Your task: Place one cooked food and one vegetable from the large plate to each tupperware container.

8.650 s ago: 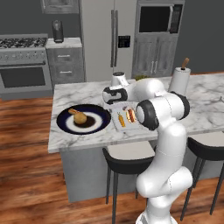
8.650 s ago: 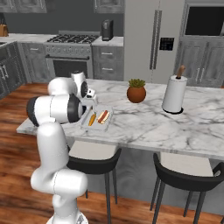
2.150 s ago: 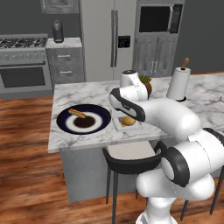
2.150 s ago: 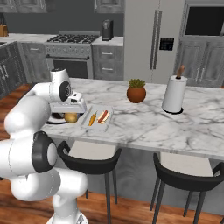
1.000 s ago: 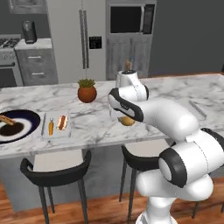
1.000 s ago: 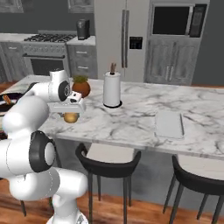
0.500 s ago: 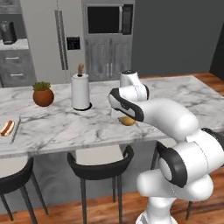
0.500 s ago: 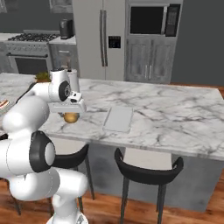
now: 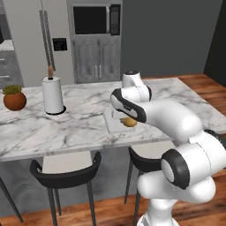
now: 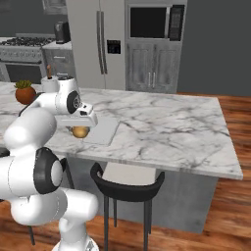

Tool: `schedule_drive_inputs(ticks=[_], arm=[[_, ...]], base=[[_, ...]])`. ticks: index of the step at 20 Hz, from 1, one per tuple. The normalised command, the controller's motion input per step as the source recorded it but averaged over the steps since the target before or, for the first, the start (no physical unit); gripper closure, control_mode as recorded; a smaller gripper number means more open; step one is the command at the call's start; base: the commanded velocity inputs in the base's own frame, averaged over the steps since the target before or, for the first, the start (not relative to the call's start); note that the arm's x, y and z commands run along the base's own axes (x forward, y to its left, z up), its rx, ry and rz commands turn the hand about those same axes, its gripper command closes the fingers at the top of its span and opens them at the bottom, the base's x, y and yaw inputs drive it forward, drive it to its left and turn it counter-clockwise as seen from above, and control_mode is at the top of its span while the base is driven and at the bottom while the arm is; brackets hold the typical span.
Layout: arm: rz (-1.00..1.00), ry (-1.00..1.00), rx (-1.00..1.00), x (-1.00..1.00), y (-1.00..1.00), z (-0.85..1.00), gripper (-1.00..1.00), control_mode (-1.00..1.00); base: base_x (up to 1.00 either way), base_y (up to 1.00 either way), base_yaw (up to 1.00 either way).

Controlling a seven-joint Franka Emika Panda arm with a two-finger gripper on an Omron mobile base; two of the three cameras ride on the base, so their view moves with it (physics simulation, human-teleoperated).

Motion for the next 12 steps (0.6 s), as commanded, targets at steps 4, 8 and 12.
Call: schedule_drive_inputs(ticks=[4, 8, 12], arm=[[0.00, 0.00, 0.00, 0.01, -0.05, 0.00, 1.00, -1.00], [0.07, 0.00, 0.00, 0.36, -0.04, -0.01, 1.00, -1.00], [0.01, 0.00, 0.00, 0.90, 0.00, -0.18, 1.00, -1.00]], base=[[0.07, 0.00, 0.00], [0.00, 0.00, 0.00], [0.00, 0.00, 0.00]])
